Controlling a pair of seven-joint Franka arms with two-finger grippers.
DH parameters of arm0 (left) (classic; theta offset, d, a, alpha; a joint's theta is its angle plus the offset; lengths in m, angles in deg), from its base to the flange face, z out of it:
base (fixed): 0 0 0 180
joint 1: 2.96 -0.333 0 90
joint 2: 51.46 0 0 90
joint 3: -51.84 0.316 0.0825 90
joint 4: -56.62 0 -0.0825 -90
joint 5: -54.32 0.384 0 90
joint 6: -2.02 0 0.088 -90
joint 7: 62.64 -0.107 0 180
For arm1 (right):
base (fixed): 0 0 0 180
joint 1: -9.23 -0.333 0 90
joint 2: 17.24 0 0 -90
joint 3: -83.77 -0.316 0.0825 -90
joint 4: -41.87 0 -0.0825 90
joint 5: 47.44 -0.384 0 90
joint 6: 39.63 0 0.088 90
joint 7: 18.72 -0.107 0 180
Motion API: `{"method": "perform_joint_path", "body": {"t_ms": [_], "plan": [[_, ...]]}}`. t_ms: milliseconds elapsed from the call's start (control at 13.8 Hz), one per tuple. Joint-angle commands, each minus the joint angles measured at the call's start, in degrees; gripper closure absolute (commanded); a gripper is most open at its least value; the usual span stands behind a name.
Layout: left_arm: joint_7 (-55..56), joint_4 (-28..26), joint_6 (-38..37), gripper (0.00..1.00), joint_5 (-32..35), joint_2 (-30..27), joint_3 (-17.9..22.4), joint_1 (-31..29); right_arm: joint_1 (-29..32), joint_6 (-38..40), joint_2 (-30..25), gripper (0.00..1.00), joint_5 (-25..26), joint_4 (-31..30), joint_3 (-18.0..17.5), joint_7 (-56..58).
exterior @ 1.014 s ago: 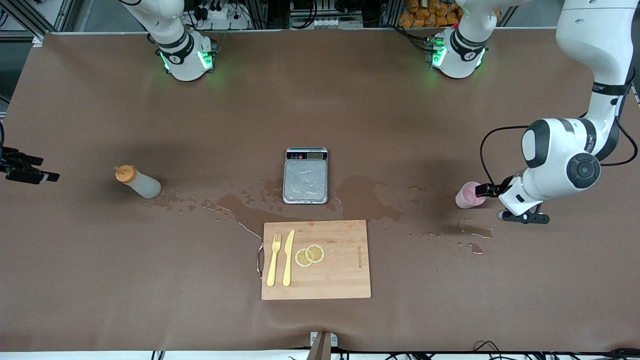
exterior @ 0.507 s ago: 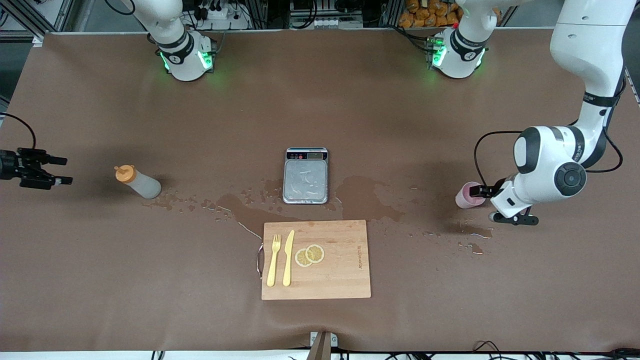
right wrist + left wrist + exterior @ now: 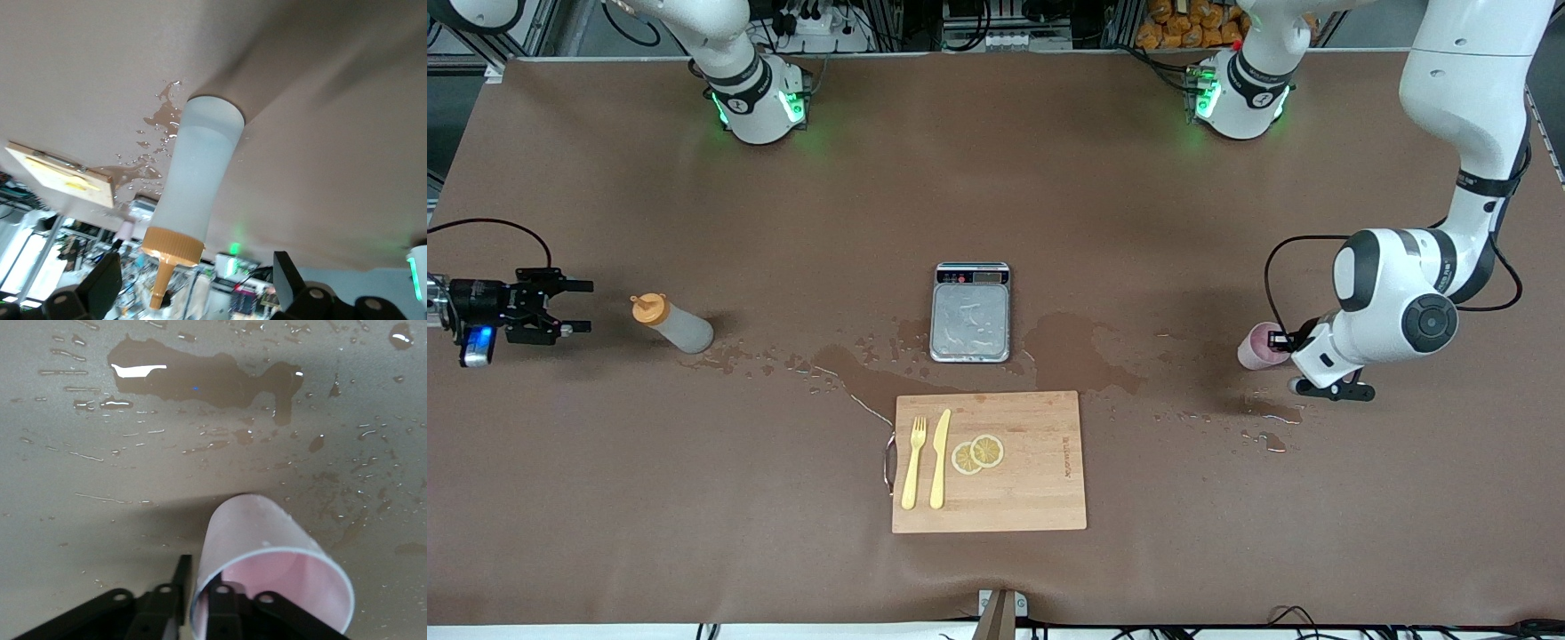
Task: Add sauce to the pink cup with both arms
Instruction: 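Grasp the cup with the left gripper while the right gripper grasps the bottle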
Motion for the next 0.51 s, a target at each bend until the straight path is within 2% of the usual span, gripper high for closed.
{"method": "perform_joint_path", "body": {"t_ms": [0,434], "plan": [[1.0,0.4,0.1,1.00,0.6,-0.4,-0.4,0.1,2.1,2.2,3.4,0.00,-2.9,2.1,-1.1,-2.7],[3.4,0.5,-0.6,1.00,-0.7,-5.0,-0.5,-0.3,2.5,3.7,9.8,0.00,-5.8,2.1,-1.2,-7.0]]}}
